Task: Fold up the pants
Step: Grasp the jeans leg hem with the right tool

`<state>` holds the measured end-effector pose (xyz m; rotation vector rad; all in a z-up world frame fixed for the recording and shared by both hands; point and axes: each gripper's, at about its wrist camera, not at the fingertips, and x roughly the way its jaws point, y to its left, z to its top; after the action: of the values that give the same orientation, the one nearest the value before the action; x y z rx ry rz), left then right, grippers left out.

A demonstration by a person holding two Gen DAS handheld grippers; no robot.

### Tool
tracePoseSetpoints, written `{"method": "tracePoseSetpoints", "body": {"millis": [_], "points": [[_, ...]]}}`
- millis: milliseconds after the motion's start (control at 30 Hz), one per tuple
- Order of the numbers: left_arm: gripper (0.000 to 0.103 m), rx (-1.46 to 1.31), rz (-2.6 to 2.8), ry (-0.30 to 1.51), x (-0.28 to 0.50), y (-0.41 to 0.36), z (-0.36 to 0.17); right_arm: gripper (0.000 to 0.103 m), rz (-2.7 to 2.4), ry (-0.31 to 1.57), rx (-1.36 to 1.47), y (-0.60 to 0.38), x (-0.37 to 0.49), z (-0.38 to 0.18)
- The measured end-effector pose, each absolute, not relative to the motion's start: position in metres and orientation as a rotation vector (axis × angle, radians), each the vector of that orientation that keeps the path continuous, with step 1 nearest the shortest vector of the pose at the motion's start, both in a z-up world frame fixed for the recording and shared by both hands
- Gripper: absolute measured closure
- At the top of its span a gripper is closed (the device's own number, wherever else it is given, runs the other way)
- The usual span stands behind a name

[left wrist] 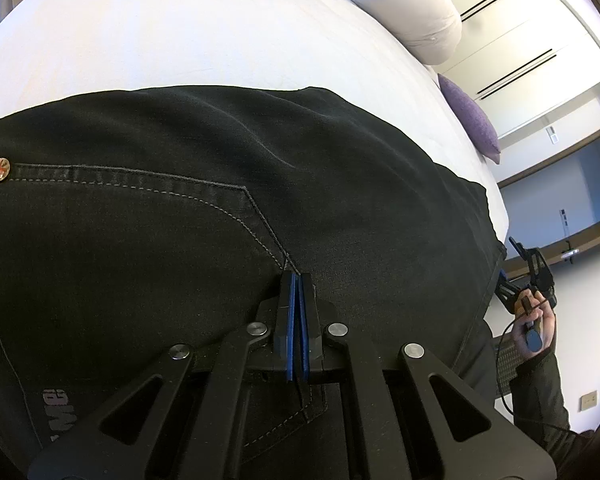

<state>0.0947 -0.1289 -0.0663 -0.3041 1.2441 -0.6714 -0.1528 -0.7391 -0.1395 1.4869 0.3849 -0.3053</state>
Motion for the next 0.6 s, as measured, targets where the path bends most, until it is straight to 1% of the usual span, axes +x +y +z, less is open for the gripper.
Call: {"method": "tracePoseSetpoints", "body": {"millis": [33, 67, 100, 133, 167, 267, 367, 533, 600], "points": [[0.100, -0.305, -0.671, 1.244, 0.095, -0.129, -0.066, 0.053, -0.299, 0.376, 1.502, -0.741, -0.152, -0.143], [0.100, -0.305, -0.671, 1.244, 0.095, -0.129, -0.066, 0.060, -0.297, 0.366, 1.520, -0.743, -0.151, -0.146], [0.100, -0.304, -0.671, 1.245, 0.095, -0.129, -0.066, 0.063, -0.295, 0.362, 1.533, -0.745, -0.152, -0.149], [0.100, -0.304, -0.671, 1.245, 0.095, -0.129, -0.066, 0.068, -0.291, 0.358, 1.543, -0.747, -0.148, -0.152], [0.100, -0.304, -0.671, 1.245, 0.095, -0.129, -0.067, 0.076, -0.288, 0.353, 1.548, -0.748, -0.145, -0.154], [0.100, -0.303, -0.672, 1.245, 0.095, -0.129, -0.067, 0.089, -0.284, 0.358, 1.548, -0.751, -0.141, -0.157], [0.100, -0.304, -0.672, 1.244, 0.095, -0.129, -0.067, 0.091, -0.297, 0.360, 1.521, -0.750, -0.143, -0.155], [0.100, -0.308, -0.672, 1.244, 0.095, -0.128, -0.066, 0.092, -0.347, 0.393, 1.445, -0.746, -0.141, -0.145], [0.100, -0.312, -0.673, 1.244, 0.094, -0.127, -0.066, 0.092, -0.388, 0.436, 1.340, -0.738, -0.134, -0.126]]}}
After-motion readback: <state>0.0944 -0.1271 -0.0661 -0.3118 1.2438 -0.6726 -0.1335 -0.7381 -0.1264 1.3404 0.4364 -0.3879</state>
